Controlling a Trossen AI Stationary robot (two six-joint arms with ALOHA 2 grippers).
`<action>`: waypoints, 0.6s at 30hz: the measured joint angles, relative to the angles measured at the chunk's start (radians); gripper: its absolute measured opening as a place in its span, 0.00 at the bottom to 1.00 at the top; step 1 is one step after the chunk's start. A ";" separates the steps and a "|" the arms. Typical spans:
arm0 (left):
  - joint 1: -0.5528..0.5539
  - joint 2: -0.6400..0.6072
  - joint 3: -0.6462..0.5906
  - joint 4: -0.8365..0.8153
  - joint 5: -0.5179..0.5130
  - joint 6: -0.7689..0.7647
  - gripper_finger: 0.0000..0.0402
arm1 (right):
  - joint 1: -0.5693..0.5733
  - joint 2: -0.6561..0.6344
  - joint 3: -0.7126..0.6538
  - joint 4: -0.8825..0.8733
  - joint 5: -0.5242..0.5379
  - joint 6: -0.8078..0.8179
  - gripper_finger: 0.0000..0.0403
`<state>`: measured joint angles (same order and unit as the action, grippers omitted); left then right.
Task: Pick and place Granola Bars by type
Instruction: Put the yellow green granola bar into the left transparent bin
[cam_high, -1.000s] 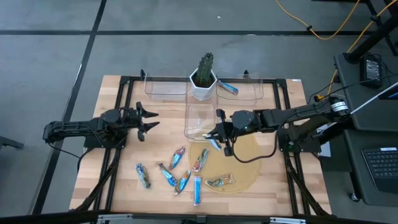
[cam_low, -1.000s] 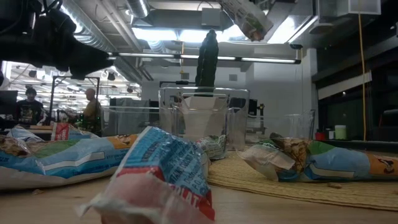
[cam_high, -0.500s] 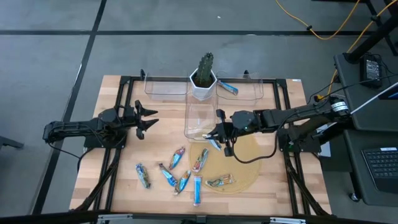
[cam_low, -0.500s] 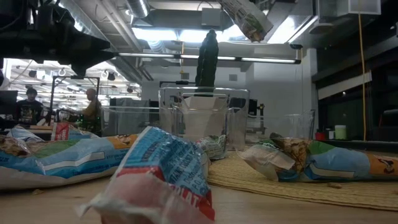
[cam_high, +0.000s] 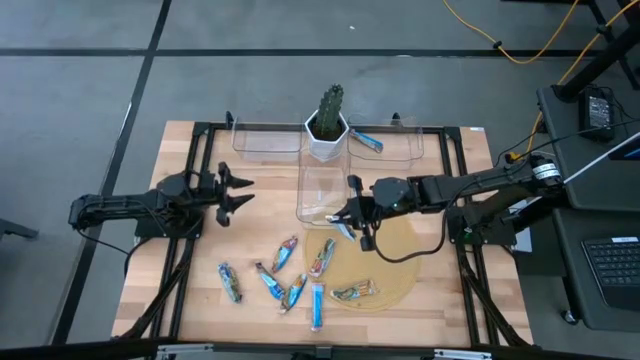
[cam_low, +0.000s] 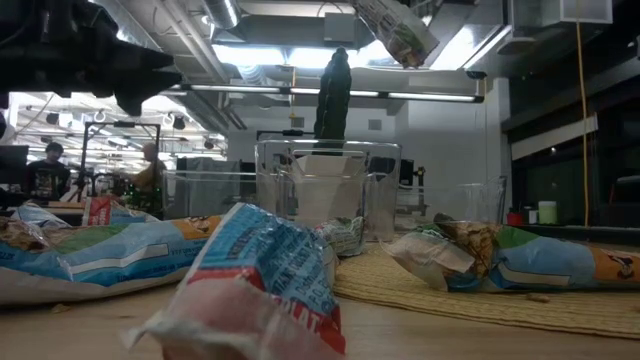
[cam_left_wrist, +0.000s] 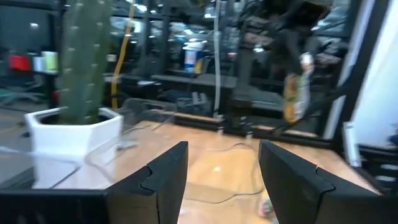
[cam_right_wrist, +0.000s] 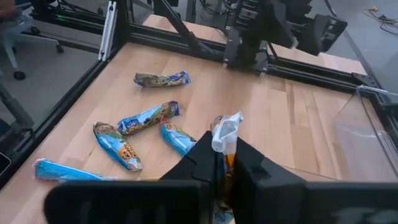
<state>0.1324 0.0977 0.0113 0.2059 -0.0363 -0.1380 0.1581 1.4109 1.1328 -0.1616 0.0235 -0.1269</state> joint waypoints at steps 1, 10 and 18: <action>0.000 0.006 0.000 0.010 0.017 -0.007 0.48 | -0.005 0.000 0.000 0.000 0.000 0.004 0.06; -0.059 0.136 0.000 0.108 0.058 -0.009 0.49 | -0.057 0.001 0.000 0.014 0.001 0.013 0.06; -0.152 0.343 0.101 0.195 0.052 0.055 0.62 | -0.097 0.001 0.000 0.067 0.000 -0.033 0.03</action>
<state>-0.0197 0.4405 0.1120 0.4012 0.0156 -0.0834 0.0611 1.4120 1.1328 -0.0947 0.0237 -0.1603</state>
